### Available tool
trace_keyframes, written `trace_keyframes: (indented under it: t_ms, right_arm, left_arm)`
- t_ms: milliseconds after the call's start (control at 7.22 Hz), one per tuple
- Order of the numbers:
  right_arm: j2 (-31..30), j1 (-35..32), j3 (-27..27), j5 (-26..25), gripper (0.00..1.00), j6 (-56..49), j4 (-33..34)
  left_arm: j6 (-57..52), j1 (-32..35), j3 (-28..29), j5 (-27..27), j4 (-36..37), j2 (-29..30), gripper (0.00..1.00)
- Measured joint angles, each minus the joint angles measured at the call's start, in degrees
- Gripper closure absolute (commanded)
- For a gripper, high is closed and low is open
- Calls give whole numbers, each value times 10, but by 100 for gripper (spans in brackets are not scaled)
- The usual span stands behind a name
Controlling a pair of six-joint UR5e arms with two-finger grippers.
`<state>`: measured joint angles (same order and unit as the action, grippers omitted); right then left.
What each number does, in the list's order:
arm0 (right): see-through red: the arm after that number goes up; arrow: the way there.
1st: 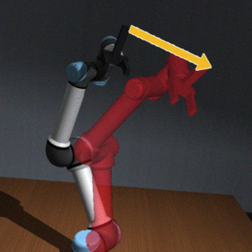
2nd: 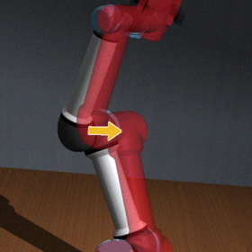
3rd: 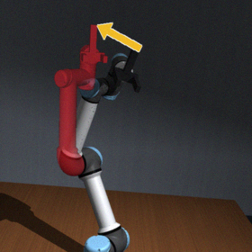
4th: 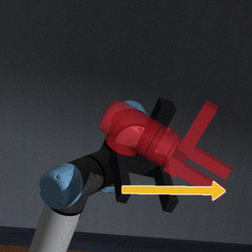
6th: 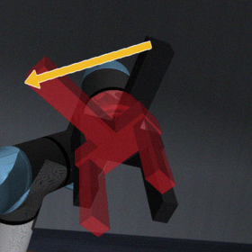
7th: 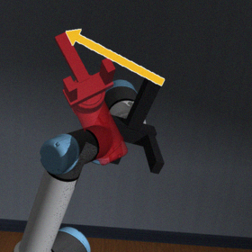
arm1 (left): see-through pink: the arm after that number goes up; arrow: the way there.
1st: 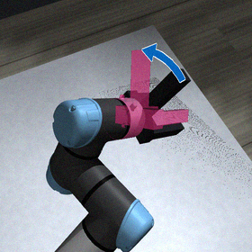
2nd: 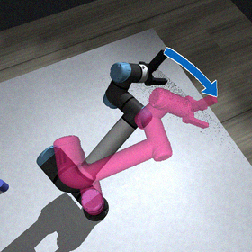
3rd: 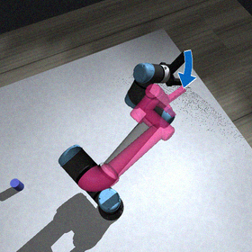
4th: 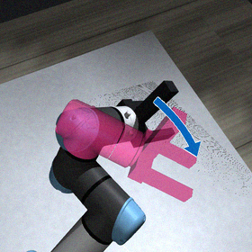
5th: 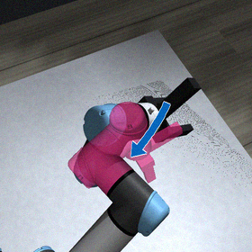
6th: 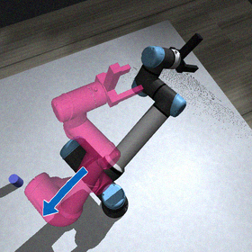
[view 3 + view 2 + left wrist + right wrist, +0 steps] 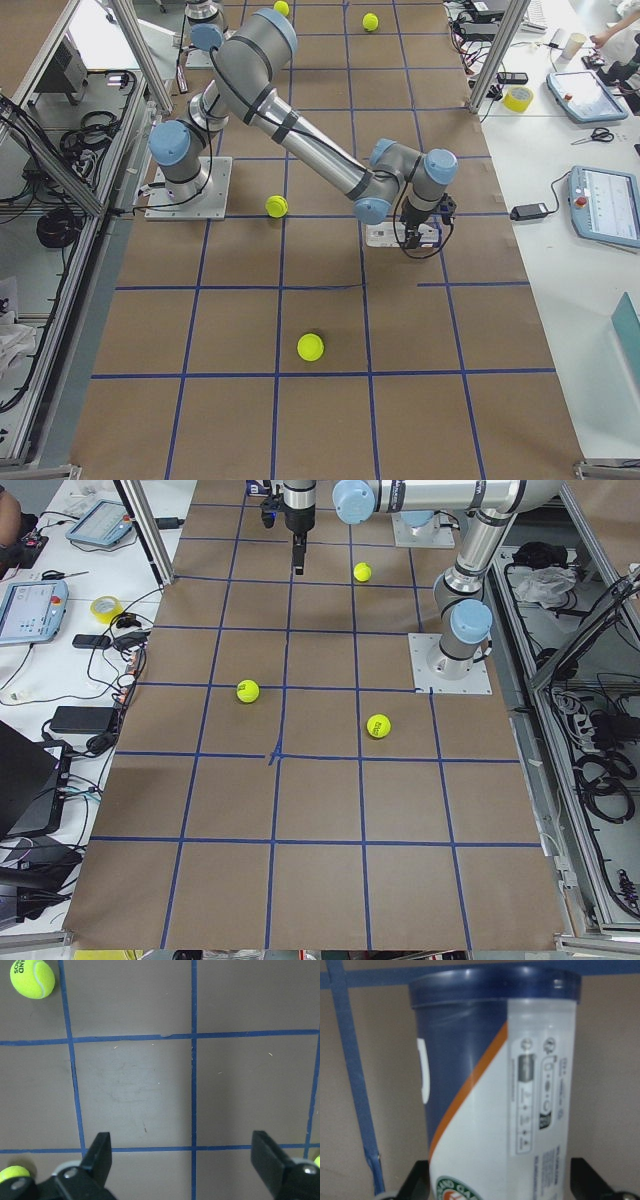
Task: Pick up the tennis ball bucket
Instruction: 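Lift the can with the right gripper and carry it toward the table center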
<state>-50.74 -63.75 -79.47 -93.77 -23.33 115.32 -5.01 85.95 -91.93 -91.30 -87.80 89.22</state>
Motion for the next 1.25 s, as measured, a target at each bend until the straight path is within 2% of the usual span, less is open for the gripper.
trace_keyframes:
  t_ms: [277,415,554,831,1246]
  right_arm:
    - [2,0,-7,1,5,-1,1]
    - [2,1,-10,1,14,-1,1]
    - [2,1,-12,1,15,-1,1]
    - [3,1,-13,0,35,-2,1]
    - [-13,1,-12,2,34,-40,-14]
  left_arm:
    - [0,0,0,0,0,0,0]
    - [-1,0,0,0,0,0,0]
    - [-1,0,0,0,0,0,0]
    - [-3,0,0,-1,0,0,0]
    - [-4,-1,0,-1,0,0,0]
